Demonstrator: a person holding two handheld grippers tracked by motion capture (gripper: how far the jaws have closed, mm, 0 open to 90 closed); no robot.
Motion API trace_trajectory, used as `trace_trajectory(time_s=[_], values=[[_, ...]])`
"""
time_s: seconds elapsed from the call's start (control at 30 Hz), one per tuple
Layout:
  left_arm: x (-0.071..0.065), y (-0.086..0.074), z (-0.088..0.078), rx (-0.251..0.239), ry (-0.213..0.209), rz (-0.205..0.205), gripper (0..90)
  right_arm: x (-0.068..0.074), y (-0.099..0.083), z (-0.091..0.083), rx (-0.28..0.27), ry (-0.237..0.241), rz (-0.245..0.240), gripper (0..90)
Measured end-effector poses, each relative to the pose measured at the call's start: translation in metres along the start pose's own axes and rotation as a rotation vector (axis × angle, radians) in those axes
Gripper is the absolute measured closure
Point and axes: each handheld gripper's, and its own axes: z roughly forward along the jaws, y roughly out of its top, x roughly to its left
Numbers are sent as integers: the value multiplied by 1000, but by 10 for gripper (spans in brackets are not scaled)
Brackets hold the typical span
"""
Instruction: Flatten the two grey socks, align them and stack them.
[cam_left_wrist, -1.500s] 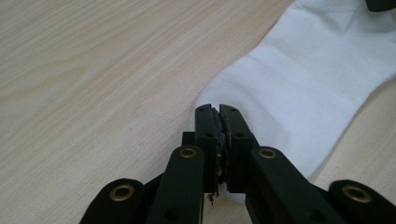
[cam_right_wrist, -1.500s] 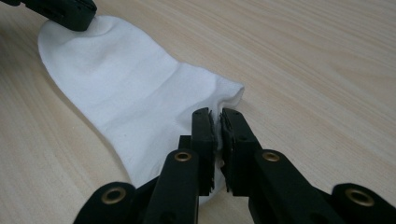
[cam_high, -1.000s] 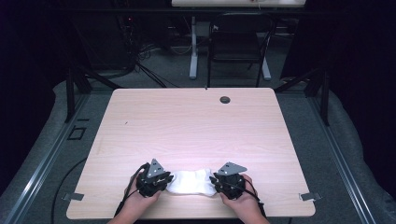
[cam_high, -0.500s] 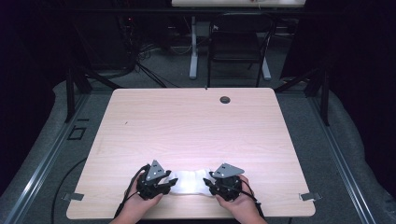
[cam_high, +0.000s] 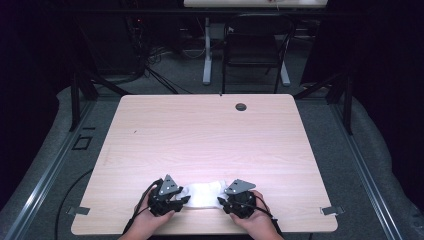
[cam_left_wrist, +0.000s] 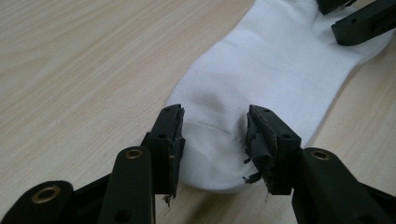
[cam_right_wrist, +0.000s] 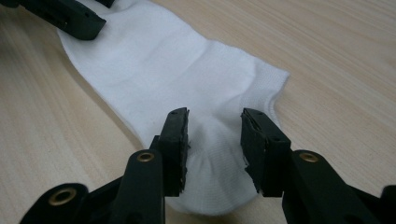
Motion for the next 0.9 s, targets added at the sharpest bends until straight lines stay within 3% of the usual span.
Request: trace_trajectory(time_s=[0.47,0.9], values=[[10,4,8,-22,24,-17,556,-13,7,10,-24,-4,48,627],[17,6,12,-39,31,-34,554,-19,10,16,-42,-9,60,629]])
